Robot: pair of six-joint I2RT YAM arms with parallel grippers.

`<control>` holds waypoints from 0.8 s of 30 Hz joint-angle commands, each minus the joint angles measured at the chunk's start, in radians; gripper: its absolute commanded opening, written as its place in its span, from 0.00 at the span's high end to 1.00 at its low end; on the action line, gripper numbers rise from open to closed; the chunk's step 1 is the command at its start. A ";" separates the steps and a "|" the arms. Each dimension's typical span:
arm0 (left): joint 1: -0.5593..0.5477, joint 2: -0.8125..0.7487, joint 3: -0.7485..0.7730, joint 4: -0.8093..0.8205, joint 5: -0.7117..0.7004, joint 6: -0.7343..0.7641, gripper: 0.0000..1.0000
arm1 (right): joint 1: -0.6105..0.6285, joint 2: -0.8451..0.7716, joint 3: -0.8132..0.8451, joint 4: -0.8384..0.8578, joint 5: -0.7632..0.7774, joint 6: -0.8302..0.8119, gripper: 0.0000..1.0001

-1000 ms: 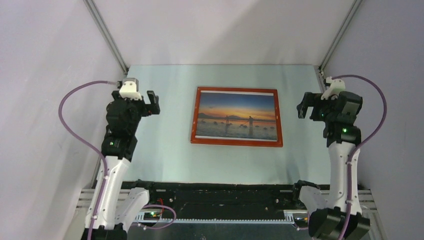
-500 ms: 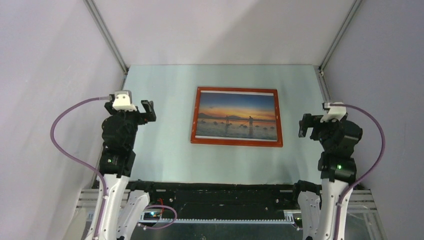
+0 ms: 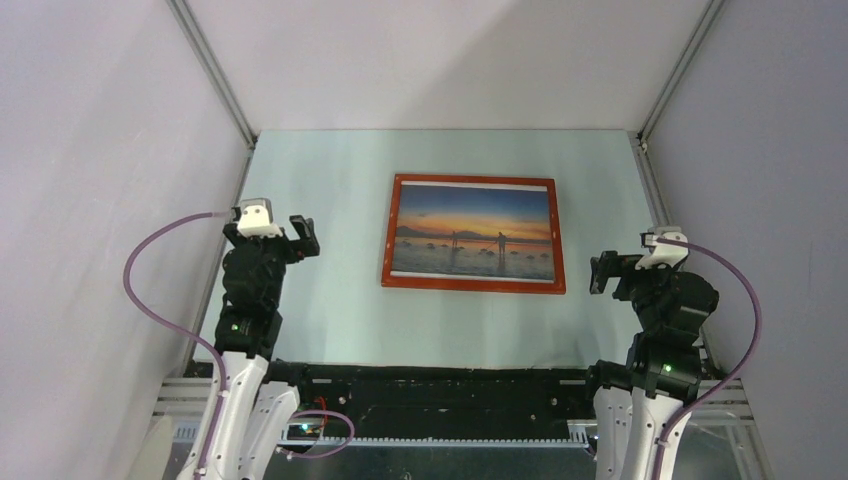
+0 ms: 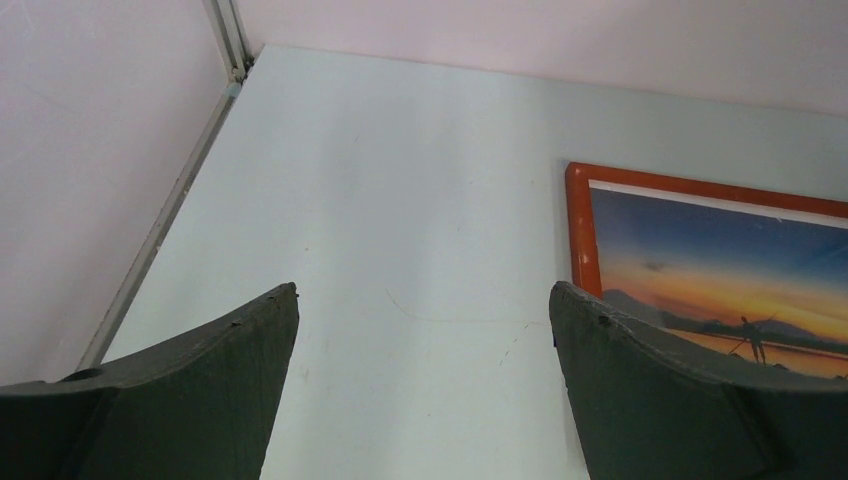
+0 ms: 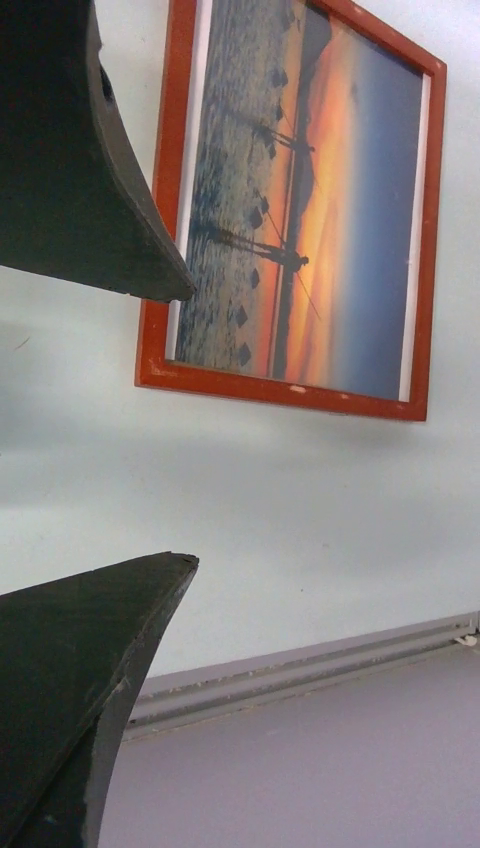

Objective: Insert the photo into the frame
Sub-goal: Reset both arms

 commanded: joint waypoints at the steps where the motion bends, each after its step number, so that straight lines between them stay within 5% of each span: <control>1: 0.007 -0.015 0.009 0.098 -0.027 -0.007 0.00 | -0.003 -0.009 0.003 0.008 -0.026 -0.004 0.01; 24: 0.006 0.043 0.030 0.065 -0.023 0.012 0.00 | -0.067 -0.051 0.003 0.037 -0.012 0.046 0.01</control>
